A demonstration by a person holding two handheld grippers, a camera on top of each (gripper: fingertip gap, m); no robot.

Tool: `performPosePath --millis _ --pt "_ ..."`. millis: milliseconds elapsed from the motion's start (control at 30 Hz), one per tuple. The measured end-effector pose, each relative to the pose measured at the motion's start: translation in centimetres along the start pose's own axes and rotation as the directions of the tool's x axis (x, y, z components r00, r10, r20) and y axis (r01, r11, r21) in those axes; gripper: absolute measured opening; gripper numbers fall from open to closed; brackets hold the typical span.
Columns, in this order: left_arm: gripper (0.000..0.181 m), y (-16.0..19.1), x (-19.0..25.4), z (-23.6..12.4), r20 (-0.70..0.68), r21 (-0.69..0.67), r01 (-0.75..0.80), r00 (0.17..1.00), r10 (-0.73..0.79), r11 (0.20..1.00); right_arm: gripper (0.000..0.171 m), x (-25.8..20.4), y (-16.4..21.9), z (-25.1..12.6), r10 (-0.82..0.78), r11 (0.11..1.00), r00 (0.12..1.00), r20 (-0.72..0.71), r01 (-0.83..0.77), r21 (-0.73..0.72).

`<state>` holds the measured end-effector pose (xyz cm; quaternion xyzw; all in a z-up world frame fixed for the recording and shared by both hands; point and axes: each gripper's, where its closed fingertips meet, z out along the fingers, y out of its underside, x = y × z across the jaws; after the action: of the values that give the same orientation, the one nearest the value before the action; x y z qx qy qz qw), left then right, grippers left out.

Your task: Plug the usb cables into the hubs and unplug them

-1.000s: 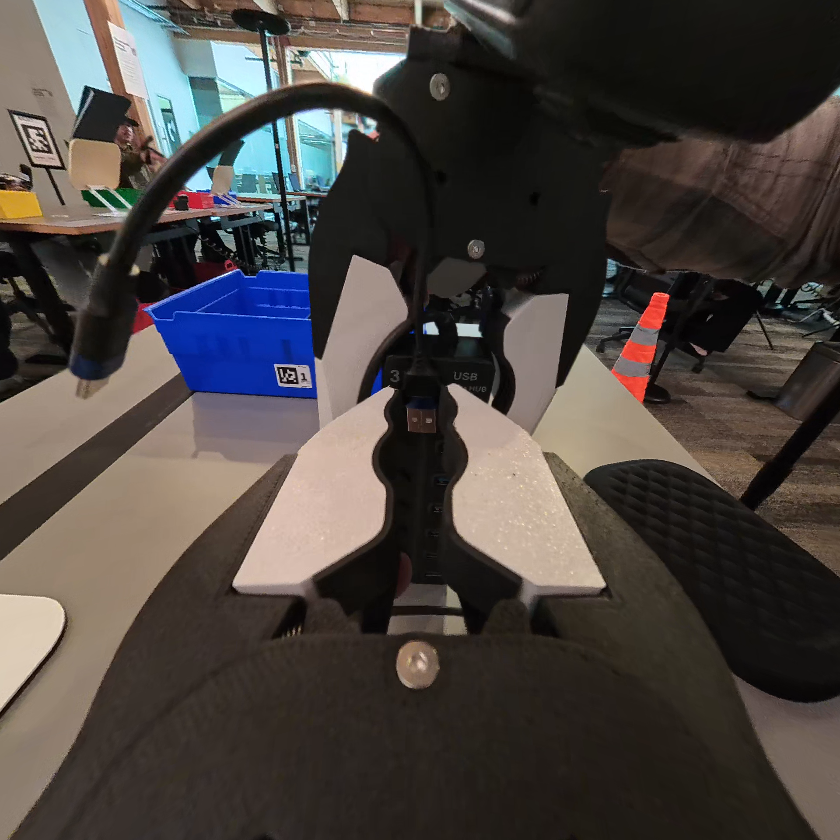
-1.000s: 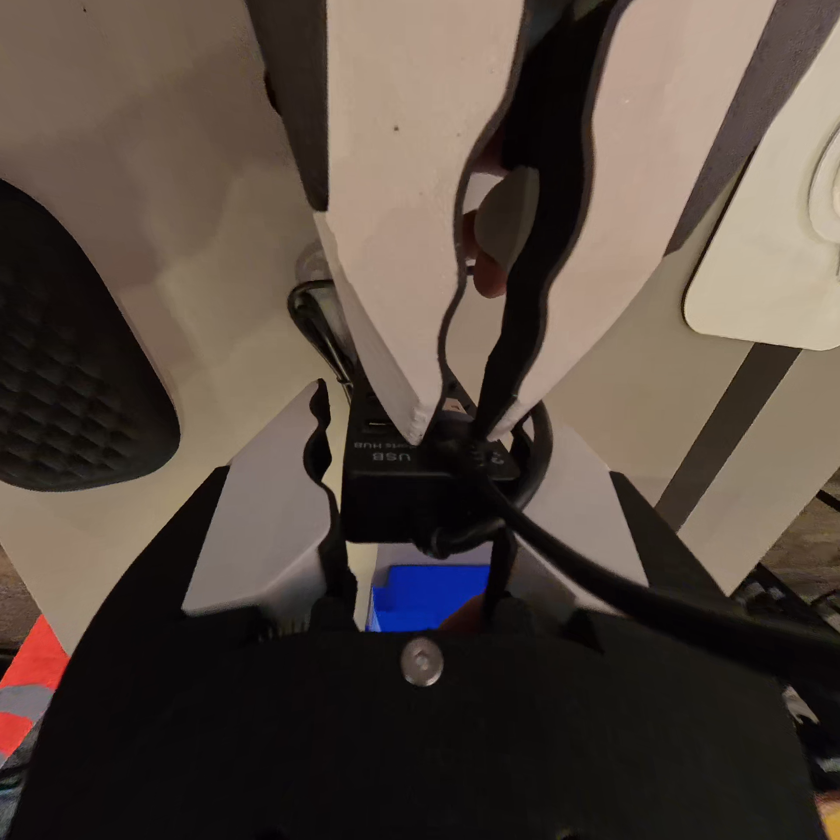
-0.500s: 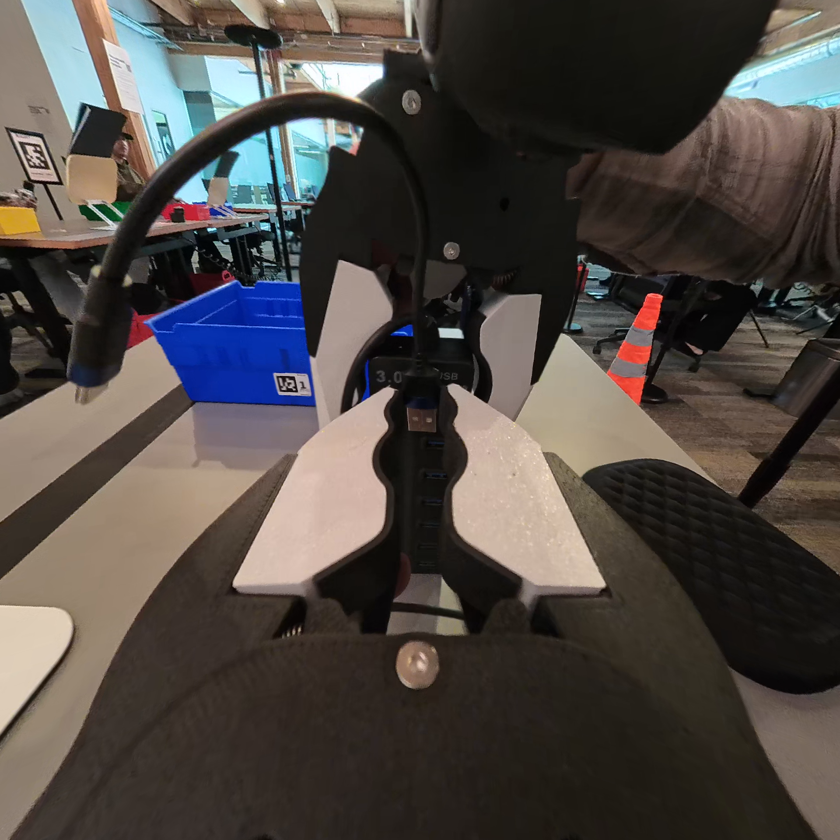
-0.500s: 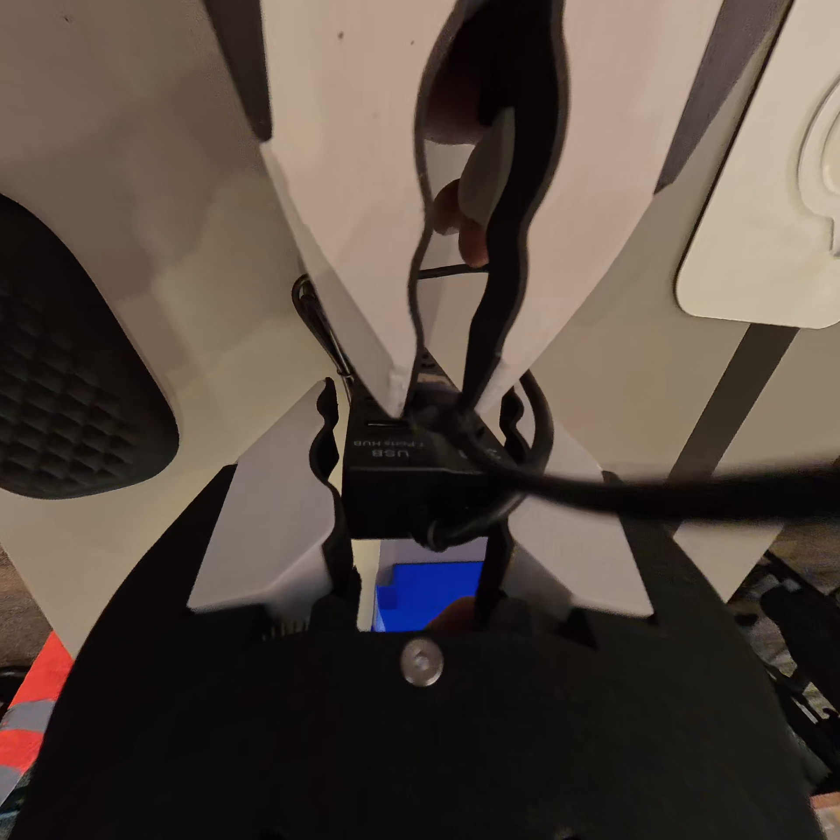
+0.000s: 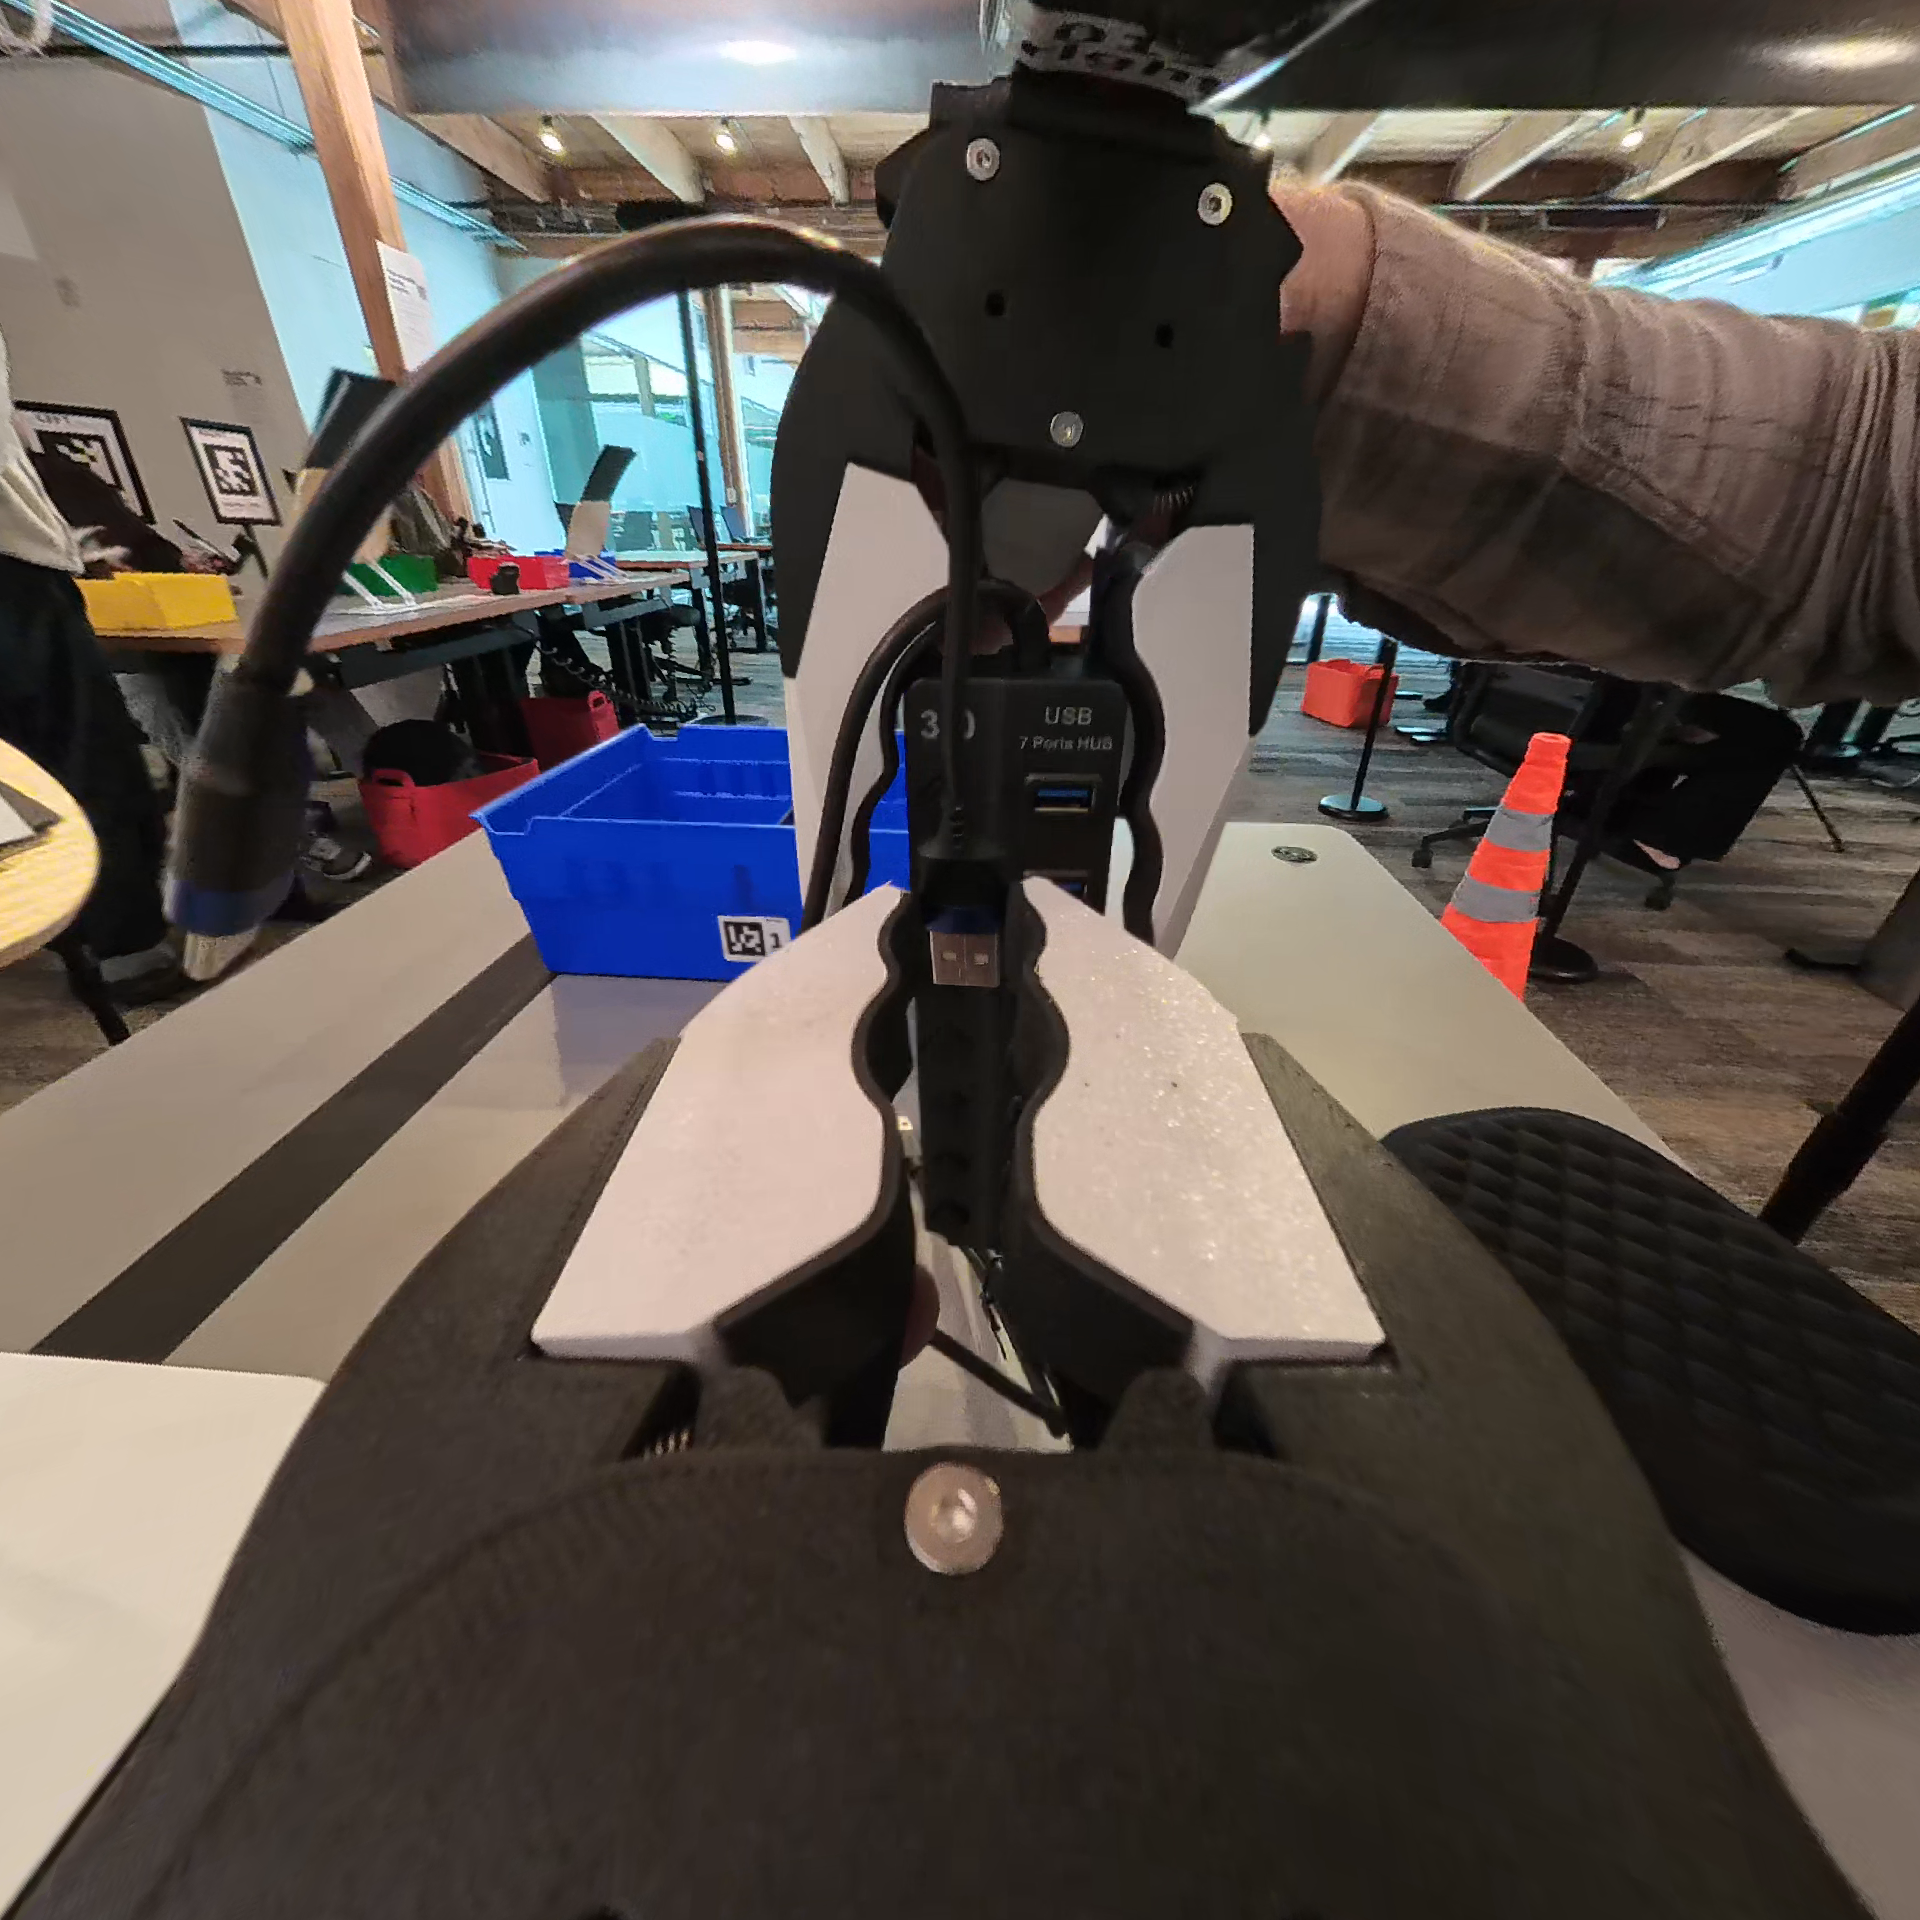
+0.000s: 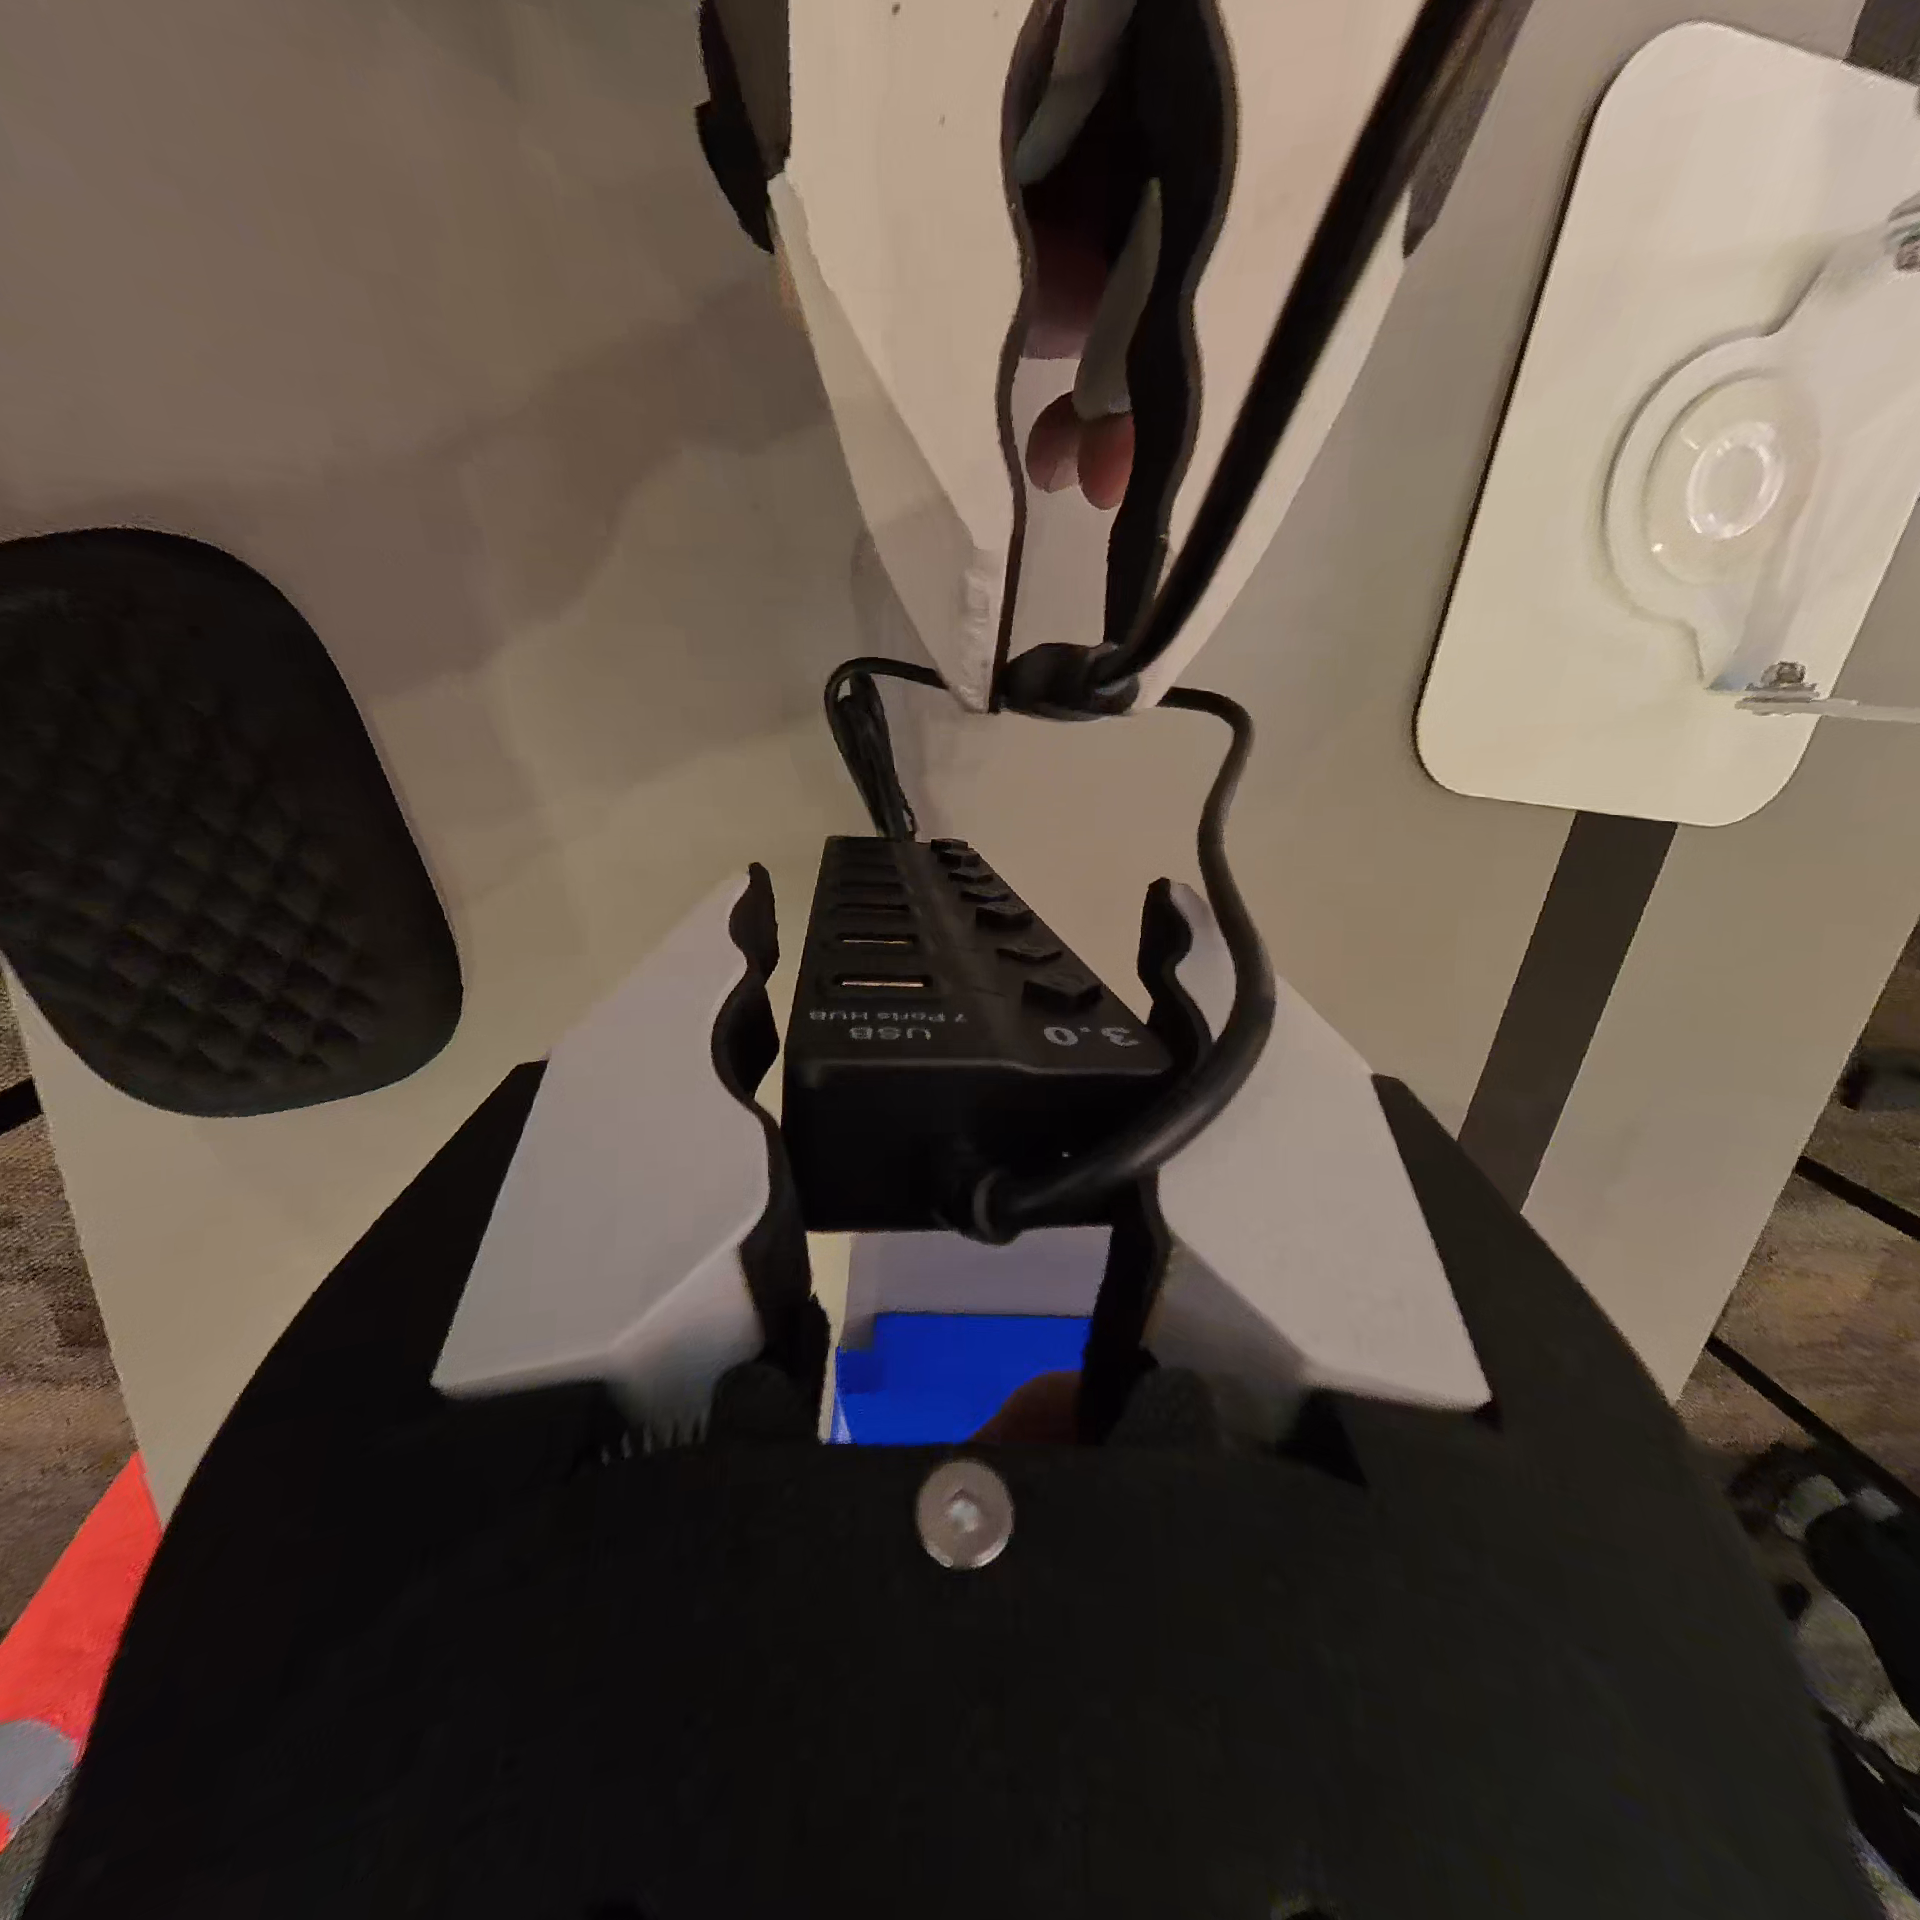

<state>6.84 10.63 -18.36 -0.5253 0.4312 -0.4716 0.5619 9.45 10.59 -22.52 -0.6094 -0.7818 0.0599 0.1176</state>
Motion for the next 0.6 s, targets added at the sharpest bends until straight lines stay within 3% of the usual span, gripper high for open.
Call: performPosePath --millis 600 --pt "0.015 -4.3 -0.1 -1.4 0.053 0.071 -0.054 0.997 0.05 0.996 0.069 -0.1 -2.0 -4.9 -0.076 0.997 0.996 0.055 0.074 0.029"
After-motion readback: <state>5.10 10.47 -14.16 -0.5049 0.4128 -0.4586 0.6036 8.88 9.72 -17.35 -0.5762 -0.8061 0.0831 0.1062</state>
